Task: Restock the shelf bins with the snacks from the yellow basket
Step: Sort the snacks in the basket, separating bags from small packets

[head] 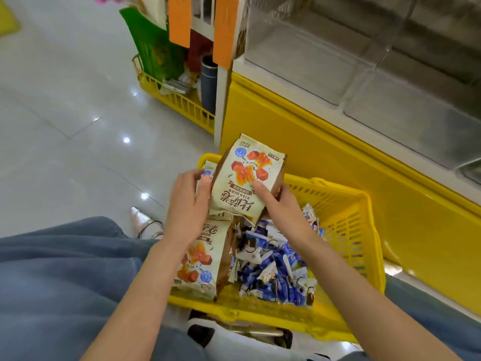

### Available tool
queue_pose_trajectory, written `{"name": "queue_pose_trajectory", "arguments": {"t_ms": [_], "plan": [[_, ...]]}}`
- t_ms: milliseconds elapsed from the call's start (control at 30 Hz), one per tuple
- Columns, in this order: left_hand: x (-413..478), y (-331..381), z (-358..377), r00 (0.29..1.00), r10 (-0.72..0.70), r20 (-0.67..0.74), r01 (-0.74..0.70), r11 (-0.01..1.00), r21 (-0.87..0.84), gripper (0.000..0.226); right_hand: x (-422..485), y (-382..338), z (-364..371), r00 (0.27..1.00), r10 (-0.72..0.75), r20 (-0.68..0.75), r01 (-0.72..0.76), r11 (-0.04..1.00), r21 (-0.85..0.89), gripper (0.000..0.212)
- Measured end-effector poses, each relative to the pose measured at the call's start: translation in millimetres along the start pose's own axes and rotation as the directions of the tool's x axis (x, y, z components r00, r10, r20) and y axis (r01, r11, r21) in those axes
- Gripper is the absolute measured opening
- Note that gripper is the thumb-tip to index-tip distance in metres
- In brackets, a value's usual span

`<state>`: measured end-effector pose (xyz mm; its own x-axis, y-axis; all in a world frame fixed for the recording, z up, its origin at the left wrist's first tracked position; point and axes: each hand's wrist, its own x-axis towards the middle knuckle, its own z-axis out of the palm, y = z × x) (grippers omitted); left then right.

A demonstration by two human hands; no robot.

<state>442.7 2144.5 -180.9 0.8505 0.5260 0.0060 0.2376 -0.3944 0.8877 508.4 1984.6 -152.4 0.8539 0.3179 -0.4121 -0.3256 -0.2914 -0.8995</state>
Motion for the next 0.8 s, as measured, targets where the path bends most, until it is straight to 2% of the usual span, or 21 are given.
{"name": "queue_pose_trajectory", "arguments": {"t_ms": [67, 167, 267, 333, 400, 500, 567, 633, 700, 767, 800], "plan": [[8, -23, -7, 0.992, -0.115, -0.044, 0.12, 0.985, 0.127, 0.035, 16, -3, 17, 1.0, -0.001, -0.012, 0.0, 0.999, -0.048, 0.06], [9, -44, -5, 0.959, -0.282, 0.039, 0.278, 0.957, 0.081, 0.033, 30, -1, 36, 0.996, 0.036, 0.076, -0.013, 0.958, -0.287, 0.063], [8, -50, -2, 0.951, -0.302, 0.064, 0.298, 0.953, 0.06, 0.037, 41, 9, 40, 0.996, -0.027, 0.088, 0.076, 0.786, -0.613, 0.069], [9, -50, -2, 0.944, -0.325, 0.046, 0.323, 0.945, 0.054, 0.038, 40, 13, 35, 0.986, -0.14, 0.088, 0.163, 0.748, -0.643, 0.069], [9, -46, -5, 0.947, -0.319, -0.027, 0.319, 0.935, 0.155, 0.039, 33, 20, 24, 0.973, -0.217, 0.081, 0.224, 0.792, -0.568, 0.064], [9, -27, -9, 0.968, -0.142, -0.205, 0.205, 0.92, 0.335, 0.037, 25, 40, -9, 0.964, -0.267, 0.0, 0.219, 0.791, -0.571, 0.052], [7, -5, -6, 0.967, 0.013, -0.255, 0.076, 0.939, 0.334, 0.034, 25, 57, -38, 0.966, -0.252, -0.057, 0.16, 0.756, -0.634, 0.045], [1, 22, 10, 0.974, 0.144, -0.175, -0.085, 0.949, 0.305, 0.03, 26, 76, -68, 0.971, -0.214, -0.109, 0.083, 0.725, -0.684, 0.041], [-10, 42, 39, 0.969, 0.246, -0.007, -0.235, 0.931, 0.28, 0.029, 30, 93, -90, 0.975, -0.164, -0.15, 0.01, 0.706, -0.708, 0.041], [-20, 48, 74, 0.94, 0.293, 0.174, -0.332, 0.902, 0.277, 0.03, 36, 107, -105, 0.974, -0.143, -0.177, -0.034, 0.677, -0.735, 0.044], [-22, 45, 92, 0.929, 0.265, 0.259, -0.337, 0.895, 0.292, 0.03, 40, 114, -110, 0.973, -0.137, -0.187, -0.05, 0.664, -0.746, 0.046]]}}
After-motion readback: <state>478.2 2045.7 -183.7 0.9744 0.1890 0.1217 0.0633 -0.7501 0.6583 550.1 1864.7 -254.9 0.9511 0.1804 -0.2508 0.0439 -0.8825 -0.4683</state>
